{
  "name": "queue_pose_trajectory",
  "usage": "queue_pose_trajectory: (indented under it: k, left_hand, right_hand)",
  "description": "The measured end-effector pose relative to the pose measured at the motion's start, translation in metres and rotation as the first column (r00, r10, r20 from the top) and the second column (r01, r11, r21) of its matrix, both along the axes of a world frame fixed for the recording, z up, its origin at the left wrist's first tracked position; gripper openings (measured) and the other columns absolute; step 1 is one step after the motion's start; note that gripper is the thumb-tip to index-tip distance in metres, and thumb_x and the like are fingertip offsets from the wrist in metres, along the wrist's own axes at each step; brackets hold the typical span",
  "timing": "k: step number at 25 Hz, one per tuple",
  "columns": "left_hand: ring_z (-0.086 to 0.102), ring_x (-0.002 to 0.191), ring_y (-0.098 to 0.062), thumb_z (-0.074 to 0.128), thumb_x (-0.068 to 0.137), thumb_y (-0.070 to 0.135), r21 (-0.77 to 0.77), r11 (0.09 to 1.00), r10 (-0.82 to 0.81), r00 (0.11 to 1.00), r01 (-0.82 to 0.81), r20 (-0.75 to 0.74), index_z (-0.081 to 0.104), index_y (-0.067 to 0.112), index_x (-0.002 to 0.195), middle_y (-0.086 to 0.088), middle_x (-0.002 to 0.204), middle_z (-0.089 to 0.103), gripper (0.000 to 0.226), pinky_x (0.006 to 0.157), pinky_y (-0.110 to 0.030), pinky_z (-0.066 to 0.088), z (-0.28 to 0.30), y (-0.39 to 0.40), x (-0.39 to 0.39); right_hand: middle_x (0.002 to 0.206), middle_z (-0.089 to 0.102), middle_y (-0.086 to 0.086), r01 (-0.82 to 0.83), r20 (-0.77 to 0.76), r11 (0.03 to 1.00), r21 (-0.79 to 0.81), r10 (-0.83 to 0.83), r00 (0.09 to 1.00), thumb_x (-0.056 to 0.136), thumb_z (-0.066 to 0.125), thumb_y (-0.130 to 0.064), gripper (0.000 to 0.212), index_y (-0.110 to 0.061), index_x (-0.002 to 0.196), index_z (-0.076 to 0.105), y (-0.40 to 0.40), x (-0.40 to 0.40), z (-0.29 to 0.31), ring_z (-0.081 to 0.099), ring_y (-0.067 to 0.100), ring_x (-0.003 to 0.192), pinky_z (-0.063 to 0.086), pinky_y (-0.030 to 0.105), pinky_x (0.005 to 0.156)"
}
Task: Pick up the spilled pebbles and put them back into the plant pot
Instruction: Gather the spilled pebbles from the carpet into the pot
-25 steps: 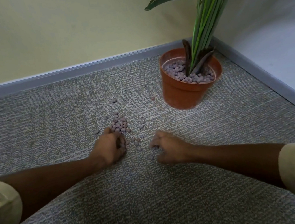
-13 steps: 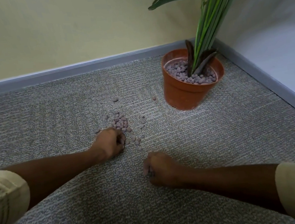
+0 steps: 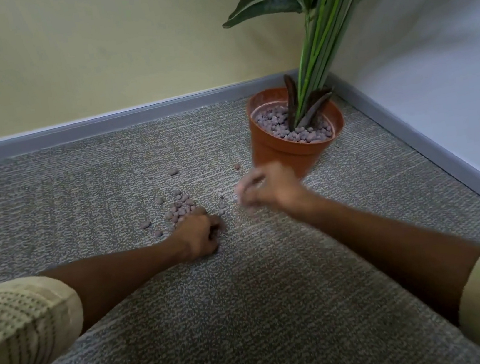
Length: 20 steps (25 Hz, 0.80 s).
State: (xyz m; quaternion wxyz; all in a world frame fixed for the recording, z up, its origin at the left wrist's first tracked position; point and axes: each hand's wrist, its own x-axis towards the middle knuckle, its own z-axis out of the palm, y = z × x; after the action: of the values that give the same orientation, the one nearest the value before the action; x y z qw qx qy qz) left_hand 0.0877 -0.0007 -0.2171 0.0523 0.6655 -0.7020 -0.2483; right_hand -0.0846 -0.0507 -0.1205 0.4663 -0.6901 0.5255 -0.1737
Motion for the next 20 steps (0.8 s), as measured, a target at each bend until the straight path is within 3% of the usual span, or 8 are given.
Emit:
queue_pose_trajectory:
  k: [2, 5, 9, 13, 15, 17, 18, 20]
  left_hand:
    - [0.055, 0.103, -0.022, 0.066, 0.076, 0.016, 0.020, 0.999, -0.039, 0.999, 0.039, -0.001, 0.059, 0.020, 0.119, -0.006, 0.109, 0.047, 0.044, 0.091, -0.026, 0.044, 0.001, 0.000, 0.001]
    - [0.054, 0.102, -0.023, 0.066, 0.077, 0.016, -0.009, 0.999, -0.050, 0.999, 0.050, -0.006, 0.062, 0.018, 0.114, -0.004, 0.103, 0.045, 0.037, 0.087, -0.026, 0.043, 0.001, -0.002, 0.002]
    - [0.057, 0.097, -0.023, 0.065, 0.077, 0.018, -0.059, 0.996, -0.062, 0.998, 0.061, -0.009, 0.066, 0.017, 0.100, -0.004, 0.096, 0.055, 0.022, 0.081, -0.029, 0.046, -0.003, -0.003, 0.004]
    - [0.061, 0.086, -0.017, 0.066, 0.075, 0.015, -0.077, 0.997, -0.015, 0.999, 0.011, -0.049, 0.068, 0.016, 0.092, -0.002, 0.092, 0.066, 0.017, 0.073, -0.025, 0.047, -0.001, -0.001, 0.004]
    - [0.063, 0.082, -0.015, 0.067, 0.072, 0.014, -0.057, 0.998, 0.010, 0.998, -0.013, -0.069, 0.068, 0.017, 0.087, 0.002, 0.085, 0.067, 0.015, 0.069, -0.022, 0.047, -0.001, -0.001, 0.006]
    - [0.062, 0.077, -0.012, 0.067, 0.070, 0.012, -0.054, 0.998, 0.032, 0.996, -0.037, -0.082, 0.069, 0.017, 0.085, 0.005, 0.079, 0.066, 0.016, 0.066, -0.018, 0.043, 0.002, 0.001, 0.009]
    - [0.061, 0.076, -0.010, 0.067, 0.070, 0.011, -0.062, 0.997, 0.042, 0.995, -0.048, -0.090, 0.070, 0.016, 0.085, 0.005, 0.079, 0.067, 0.017, 0.065, -0.016, 0.042, 0.003, 0.002, 0.011]
    - [0.060, 0.075, -0.009, 0.066, 0.071, 0.010, -0.083, 0.995, 0.047, 0.994, -0.055, -0.103, 0.071, 0.015, 0.087, 0.003, 0.081, 0.069, 0.018, 0.059, -0.008, 0.038, 0.007, 0.003, 0.018]
  right_hand:
    - [0.081, 0.068, -0.003, 0.061, 0.009, 0.962, -0.268, -0.061, 0.998, 0.077, 0.071, -0.004, 0.013, -0.008, 0.089, 0.070, -0.031, 0.003, 0.034, 0.062, -0.006, 0.062, 0.051, 0.008, 0.062]
    - [0.080, 0.060, -0.002, 0.023, -0.177, 0.791, -0.612, -0.166, 0.970, 0.080, 0.068, -0.005, 0.009, -0.009, 0.087, 0.071, -0.076, -0.005, 0.062, 0.050, -0.006, 0.061, 0.049, 0.017, 0.075]
    - [0.100, 0.066, 0.012, -0.005, -0.372, 0.776, -0.631, -0.297, 0.880, 0.083, 0.066, -0.011, 0.005, -0.010, 0.086, 0.070, -0.108, -0.026, 0.043, 0.062, 0.020, 0.085, 0.048, 0.024, 0.079]
    - [0.115, 0.057, 0.005, 0.117, -0.180, 0.686, -0.719, -0.346, 0.921, 0.087, 0.062, -0.016, 0.010, -0.014, 0.095, 0.067, -0.069, -0.014, 0.021, 0.055, 0.016, 0.103, 0.046, 0.025, 0.089]
    - [0.111, 0.057, 0.001, 0.087, -0.144, 0.779, -0.621, -0.223, 0.964, 0.087, 0.060, -0.014, 0.011, -0.015, 0.095, 0.066, -0.034, 0.000, -0.006, 0.056, 0.012, 0.096, 0.049, 0.020, 0.084]
    - [0.105, 0.062, 0.003, -0.048, -0.172, 0.946, -0.321, -0.008, 0.985, 0.079, 0.070, -0.017, 0.020, -0.014, 0.099, 0.066, -0.001, 0.013, -0.041, 0.059, 0.013, 0.087, 0.053, 0.024, 0.076]
    - [0.106, 0.063, 0.006, -0.129, -0.202, 0.978, -0.166, 0.094, 0.975, 0.071, 0.078, -0.023, 0.033, -0.014, 0.101, 0.066, 0.010, 0.018, -0.058, 0.059, 0.016, 0.090, 0.054, 0.031, 0.078]
    - [0.109, 0.057, 0.009, -0.232, -0.322, 0.971, -0.055, 0.203, 0.925, 0.058, 0.086, -0.031, 0.053, -0.013, 0.103, 0.064, 0.023, 0.028, -0.085, 0.056, 0.021, 0.098, 0.050, 0.035, 0.085]
